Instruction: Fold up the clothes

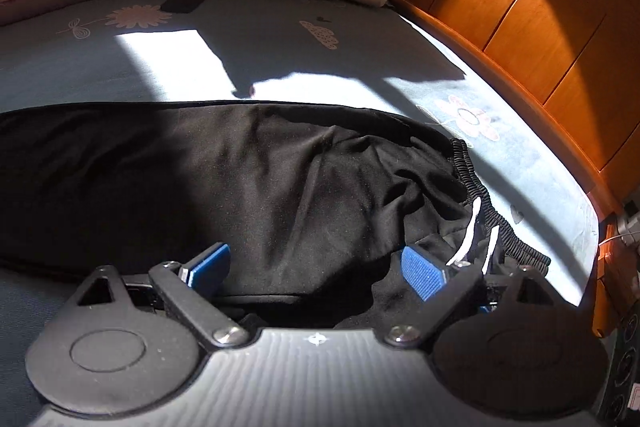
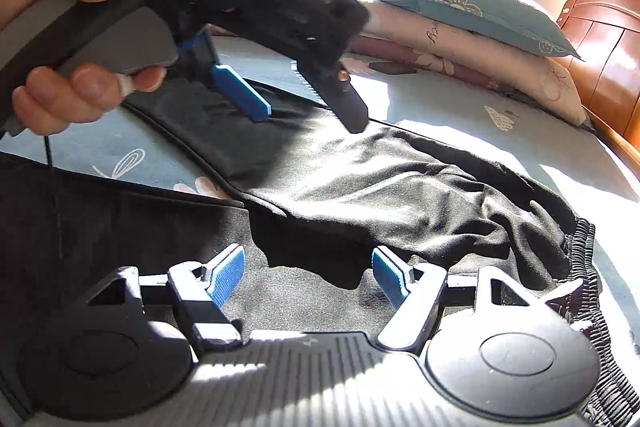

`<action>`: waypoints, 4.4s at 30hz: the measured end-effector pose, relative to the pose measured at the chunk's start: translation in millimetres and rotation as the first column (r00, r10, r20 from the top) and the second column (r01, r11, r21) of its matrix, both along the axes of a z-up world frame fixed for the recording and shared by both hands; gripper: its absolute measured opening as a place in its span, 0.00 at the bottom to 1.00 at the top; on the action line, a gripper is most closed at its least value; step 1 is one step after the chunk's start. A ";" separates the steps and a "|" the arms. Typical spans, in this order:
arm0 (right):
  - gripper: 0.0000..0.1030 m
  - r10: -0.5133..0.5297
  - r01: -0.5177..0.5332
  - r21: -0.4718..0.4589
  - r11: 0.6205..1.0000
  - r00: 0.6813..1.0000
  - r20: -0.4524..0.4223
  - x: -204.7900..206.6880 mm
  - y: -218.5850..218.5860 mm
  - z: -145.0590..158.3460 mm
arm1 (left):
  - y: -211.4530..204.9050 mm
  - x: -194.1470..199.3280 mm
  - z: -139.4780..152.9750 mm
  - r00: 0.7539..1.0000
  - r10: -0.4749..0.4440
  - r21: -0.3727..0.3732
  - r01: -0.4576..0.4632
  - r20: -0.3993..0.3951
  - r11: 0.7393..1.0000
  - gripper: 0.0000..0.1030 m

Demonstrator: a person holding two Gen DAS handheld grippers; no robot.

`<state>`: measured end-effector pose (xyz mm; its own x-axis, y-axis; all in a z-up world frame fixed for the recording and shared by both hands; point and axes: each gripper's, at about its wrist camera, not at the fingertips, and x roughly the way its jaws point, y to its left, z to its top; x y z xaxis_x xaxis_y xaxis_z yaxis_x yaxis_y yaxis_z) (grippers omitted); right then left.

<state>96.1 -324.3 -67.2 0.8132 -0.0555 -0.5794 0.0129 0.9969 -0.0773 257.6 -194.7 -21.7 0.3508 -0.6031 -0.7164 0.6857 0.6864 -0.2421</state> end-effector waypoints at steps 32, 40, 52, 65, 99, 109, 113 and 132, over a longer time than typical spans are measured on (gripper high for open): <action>1.00 -0.278 0.300 0.094 0.949 0.940 -0.200 -78.5 -21.9 -52.5 | 141.8 -138.7 87.7 0.970 0.163 0.013 -0.168 0.179 0.986 0.98; 1.00 -0.221 0.232 0.129 0.964 0.971 -0.095 -106.4 -14.4 -29.4 | 101.8 -169.5 -52.1 0.991 0.036 0.119 -0.051 0.130 0.992 0.96; 1.00 -0.179 0.195 0.190 0.962 0.979 -0.098 -120.6 -19.0 -57.9 | 139.7 -195.8 -81.6 0.997 0.058 0.053 -0.056 -0.050 0.997 0.97; 1.00 -0.174 0.187 0.132 0.974 0.979 -0.105 -119.6 -4.7 -58.2 | 125.5 -146.4 -92.6 0.985 0.166 0.002 -0.166 -0.040 0.986 0.98; 1.00 -0.162 0.151 0.421 0.894 0.987 -0.009 -138.8 -25.9 -57.2 | 300.5 -87.7 -57.2 0.814 0.574 0.043 -0.572 -0.088 0.819 0.99; 1.00 -0.176 0.166 0.393 0.904 0.984 -0.010 -137.5 -19.8 -58.1 | 407.5 -48.0 -88.5 0.632 0.735 0.101 -0.737 -0.247 0.668 0.99; 1.00 -0.177 0.167 0.388 0.906 0.984 -0.009 -137.6 -19.3 -58.5 | 422.8 -53.8 -85.3 0.583 0.792 0.143 -0.781 -0.181 0.607 0.99; 1.00 -0.183 0.164 0.425 0.890 0.983 0.002 -141.1 -23.1 -58.3 | 377.3 -77.8 -80.9 0.619 0.780 0.352 -0.712 -0.091 0.607 0.99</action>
<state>-45.0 -347.4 -125.5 0.8366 0.0439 -0.5461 0.1827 0.9174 0.3537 179.8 182.6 -102.7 0.4108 0.0168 -0.9116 -0.1440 0.9885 -0.0467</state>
